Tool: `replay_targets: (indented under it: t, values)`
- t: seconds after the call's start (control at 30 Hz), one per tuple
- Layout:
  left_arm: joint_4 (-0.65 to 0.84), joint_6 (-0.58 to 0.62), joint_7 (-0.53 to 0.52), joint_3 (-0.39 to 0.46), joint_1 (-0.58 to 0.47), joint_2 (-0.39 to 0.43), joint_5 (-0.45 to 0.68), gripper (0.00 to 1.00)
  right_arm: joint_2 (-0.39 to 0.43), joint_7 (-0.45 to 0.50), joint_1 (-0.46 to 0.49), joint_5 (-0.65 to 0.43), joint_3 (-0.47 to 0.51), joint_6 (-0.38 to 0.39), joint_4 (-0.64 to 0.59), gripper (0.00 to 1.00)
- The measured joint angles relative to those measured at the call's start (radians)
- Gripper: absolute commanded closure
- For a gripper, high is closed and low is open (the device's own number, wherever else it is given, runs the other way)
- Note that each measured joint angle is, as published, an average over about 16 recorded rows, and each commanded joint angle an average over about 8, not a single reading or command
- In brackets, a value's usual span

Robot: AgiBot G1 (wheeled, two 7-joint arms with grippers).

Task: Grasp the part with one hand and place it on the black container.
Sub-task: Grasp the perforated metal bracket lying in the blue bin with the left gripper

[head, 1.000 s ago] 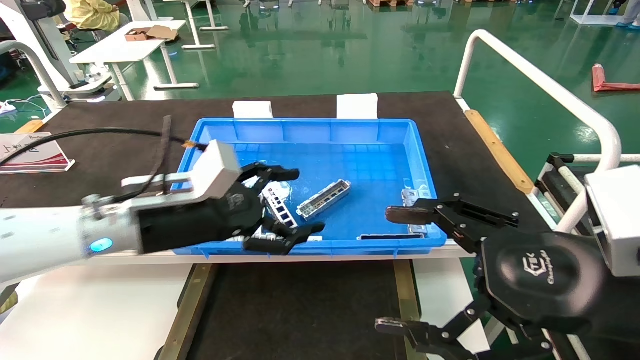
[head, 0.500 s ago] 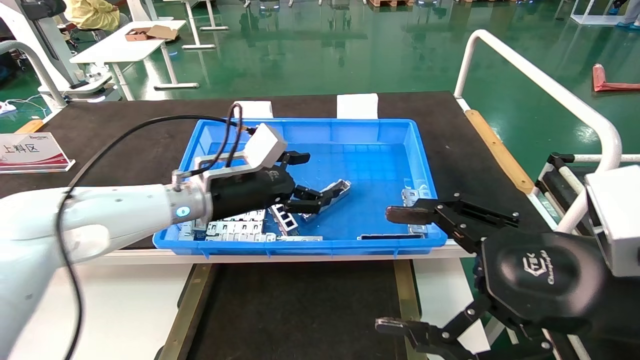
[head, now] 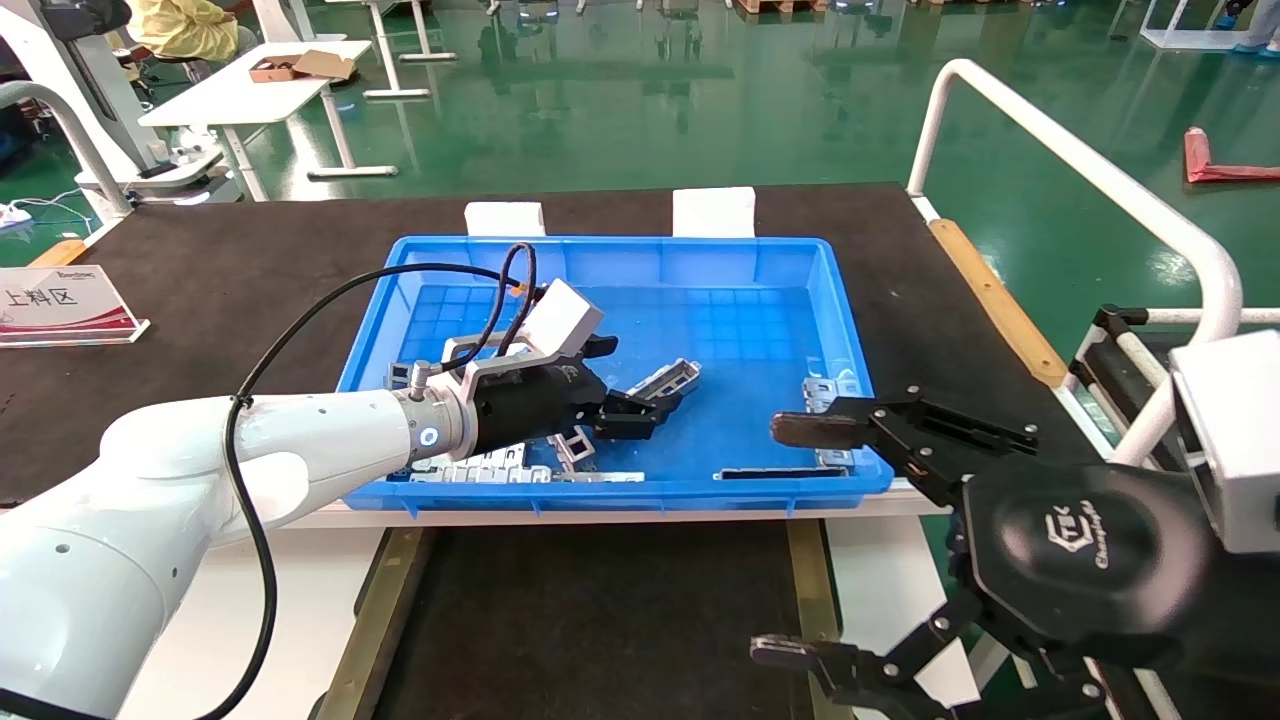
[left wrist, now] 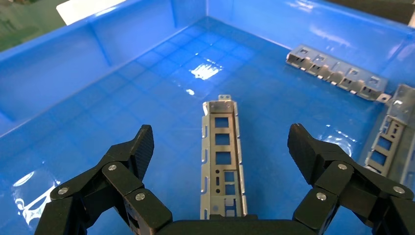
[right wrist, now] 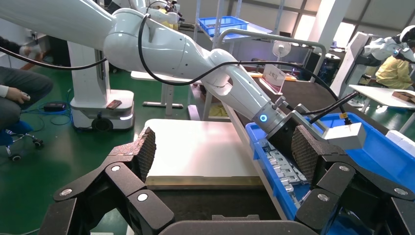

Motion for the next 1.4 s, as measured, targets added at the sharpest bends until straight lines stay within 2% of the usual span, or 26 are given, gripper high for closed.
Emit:
replay_targets:
  t: [0.07, 0.1, 0.13, 1.4]
  values:
    - [0.010, -0.009, 0.001, 0.006, 0.002, 0.004, -0.005, 0.92, 0.000, 0.000, 0.000, 0.000, 0.000, 0.000, 0.000, 0.95]
    - [0.014, -0.014, 0.001, 0.010, 0.003, 0.005, -0.007, 0.99, 0.000, 0.000, 0.000, 0.000, 0.000, 0.000, 0.000, 1.00]
    - [0.017, -0.018, 0.000, 0.014, 0.005, 0.006, -0.009, 1.00, 0.000, 0.000, 0.000, 0.000, 0.000, 0.000, 0.000, 1.00]
    - [0.028, -0.068, -0.025, 0.117, 0.034, 0.002, -0.123, 1.00, 0.000, 0.000, 0.000, 0.000, 0.000, 0.000, 0.000, 1.00]
